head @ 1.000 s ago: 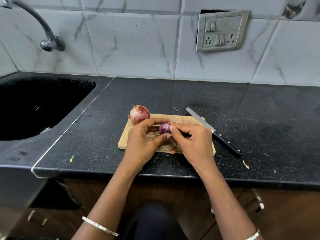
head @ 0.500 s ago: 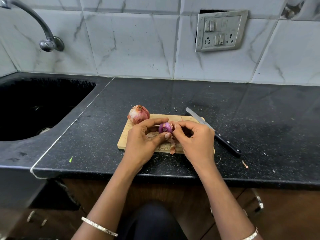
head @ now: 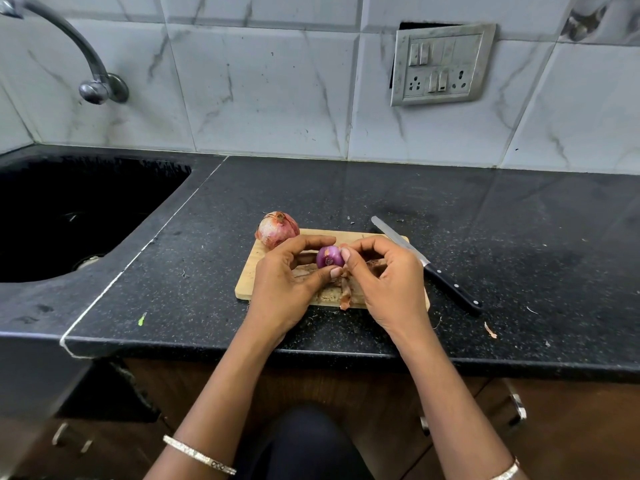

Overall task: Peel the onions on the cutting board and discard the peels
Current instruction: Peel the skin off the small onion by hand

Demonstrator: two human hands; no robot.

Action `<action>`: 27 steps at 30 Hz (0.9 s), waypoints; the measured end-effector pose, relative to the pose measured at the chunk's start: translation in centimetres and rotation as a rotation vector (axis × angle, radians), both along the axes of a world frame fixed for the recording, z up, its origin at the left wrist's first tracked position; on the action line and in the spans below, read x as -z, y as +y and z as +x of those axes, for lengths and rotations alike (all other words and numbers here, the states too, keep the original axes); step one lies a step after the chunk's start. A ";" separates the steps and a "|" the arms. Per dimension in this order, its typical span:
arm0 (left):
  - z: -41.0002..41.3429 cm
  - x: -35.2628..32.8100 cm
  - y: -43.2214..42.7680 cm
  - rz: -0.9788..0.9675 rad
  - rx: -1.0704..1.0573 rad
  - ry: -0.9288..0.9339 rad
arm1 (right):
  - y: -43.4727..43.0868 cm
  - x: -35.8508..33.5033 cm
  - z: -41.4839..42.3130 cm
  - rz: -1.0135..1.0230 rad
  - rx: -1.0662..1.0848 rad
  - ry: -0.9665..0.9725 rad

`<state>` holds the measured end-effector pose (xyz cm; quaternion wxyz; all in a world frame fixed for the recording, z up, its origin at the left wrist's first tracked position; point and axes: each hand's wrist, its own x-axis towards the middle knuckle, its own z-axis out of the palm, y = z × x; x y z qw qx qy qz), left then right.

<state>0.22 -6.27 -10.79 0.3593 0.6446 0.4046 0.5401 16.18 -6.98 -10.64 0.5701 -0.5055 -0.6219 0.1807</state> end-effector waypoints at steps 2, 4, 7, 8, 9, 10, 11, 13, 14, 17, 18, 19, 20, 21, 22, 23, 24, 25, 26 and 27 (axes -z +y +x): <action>0.0 0.1 0.0 -0.006 0.018 -0.011 | 0.2 0.2 0.0 0.001 0.015 -0.012; 0.0 0.1 0.1 -0.012 0.036 -0.021 | 0.2 0.3 0.1 -0.002 0.038 0.003; -0.1 0.2 0.1 -0.045 0.076 -0.072 | 0.3 0.2 0.2 -0.006 0.098 0.045; -0.1 0.1 0.1 -0.062 0.095 -0.101 | 0.3 0.3 0.2 -0.004 0.120 0.059; -0.1 0.1 0.0 -0.077 0.113 -0.131 | 0.4 0.3 0.3 0.001 0.139 0.070; -0.1 0.1 0.0 -0.087 0.128 -0.154 | 0.4 0.3 0.4 0.004 0.159 0.080; -0.1 0.1 0.0 -0.096 0.142 -0.174 | 0.4 0.4 0.4 0.003 0.176 0.089; -0.1 0.2 0.0 -0.114 0.165 -0.210 | 0.4 0.4 0.5 -0.011 0.204 0.099; -0.1 0.2 0.1 -0.122 0.172 -0.223 | 0.4 0.4 0.5 -0.018 0.211 0.095; -0.1 0.2 0.1 -0.132 0.178 -0.239 | 0.3 0.2 0.5 -0.028 0.203 0.073; -0.1 0.2 0.1 -0.136 0.180 -0.246 | 0.2 0.1 0.5 -0.030 0.188 0.055; -0.1 0.2 0.1 -0.141 0.183 -0.254 | 0.1 0.0 0.4 -0.028 0.167 0.039; -0.1 0.2 0.1 -0.144 0.185 -0.260 | 0.0 -0.1 0.3 -0.023 0.146 0.029; -0.1 0.2 0.0 -0.146 0.187 -0.265 | -0.1 -0.2 0.2 -0.015 0.124 0.031; -0.1 0.2 0.0 -0.146 0.187 -0.267 | -0.1 -0.3 0.1 -0.009 0.103 0.045; -0.1 0.2 0.0 -0.146 0.187 -0.269 | -0.2 -0.4 0.1 0.000 0.083 0.064; -0.1 0.2 0.0 -0.145 0.185 -0.269 | -0.3 -0.4 0.0 0.013 0.067 0.077; -0.1 0.2 0.0 -0.145 0.182 -0.270 | -0.3 -0.4 0.0 0.026 0.054 0.075; -0.1 0.2 0.0 -0.144 0.177 -0.268 | -0.3 -0.5 0.0 0.038 0.034 0.057; -0.1 0.2 0.0 -0.142 0.175 -0.264 | -0.3 -0.5 0.0 0.046 0.007 0.031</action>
